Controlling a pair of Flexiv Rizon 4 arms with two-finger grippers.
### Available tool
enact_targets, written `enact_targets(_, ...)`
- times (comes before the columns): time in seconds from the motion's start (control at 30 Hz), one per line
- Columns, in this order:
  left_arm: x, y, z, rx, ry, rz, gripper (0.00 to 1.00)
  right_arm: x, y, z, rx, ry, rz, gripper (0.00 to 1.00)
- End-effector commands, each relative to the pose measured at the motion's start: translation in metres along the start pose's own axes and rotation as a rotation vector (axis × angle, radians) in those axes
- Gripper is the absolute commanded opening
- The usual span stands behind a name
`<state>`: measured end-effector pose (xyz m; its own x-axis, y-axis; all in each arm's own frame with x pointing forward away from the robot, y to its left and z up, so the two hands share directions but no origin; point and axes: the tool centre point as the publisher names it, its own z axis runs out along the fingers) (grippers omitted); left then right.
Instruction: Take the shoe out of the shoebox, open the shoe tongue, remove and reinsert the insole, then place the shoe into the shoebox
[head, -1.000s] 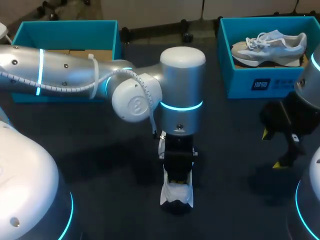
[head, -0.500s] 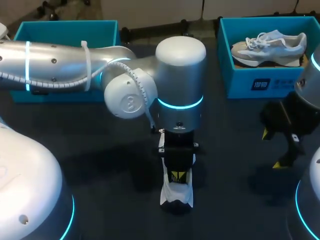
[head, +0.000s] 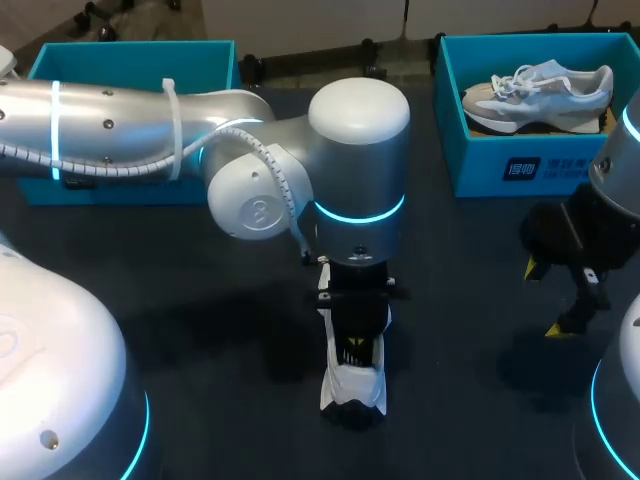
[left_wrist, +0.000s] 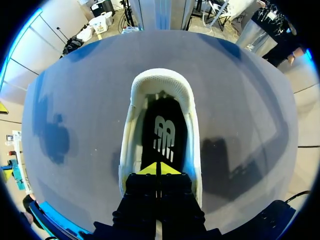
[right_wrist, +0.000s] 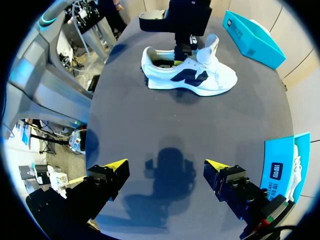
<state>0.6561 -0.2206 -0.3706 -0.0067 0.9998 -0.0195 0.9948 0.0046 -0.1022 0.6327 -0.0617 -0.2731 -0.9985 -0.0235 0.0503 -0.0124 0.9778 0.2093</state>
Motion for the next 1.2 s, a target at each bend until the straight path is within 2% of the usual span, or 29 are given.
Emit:
enact_targets(0.03, -0.005, -0.002, -0.003, -0.009, 0.015, 0.005, 0.31, 0.001, 0.0, 0.001, 0.002, -0.002, 0.0, 1.0)
enact_targets(0.07, -0.006, -0.003, -0.003, -0.013, 0.019, 0.008, 0.48, 0.001, 0.0, 0.001, 0.002, -0.002, 0.0, 1.0)
enact_targets(0.13, -0.005, -0.005, -0.004, -0.015, 0.022, 0.009, 1.0, 0.001, 0.0, 0.001, 0.002, -0.002, 0.0, 1.0)
enact_targets(0.3, -0.003, -0.006, -0.004, -0.021, 0.03, 0.004, 1.0, 0.001, 0.0, 0.001, 0.002, -0.002, 0.0, 1.0)
enact_targets(0.73, 0.008, 0.01, -0.008, 0.008, 0.013, -0.053, 1.0, 0.001, 0.0, 0.001, 0.002, -0.002, 0.0, 1.0)
enact_targets(1.2, 0.005, 0.03, -0.022, -0.009, -0.002, -0.044, 1.0, 0.001, 0.0, 0.001, 0.002, -0.002, 0.0, 1.0)
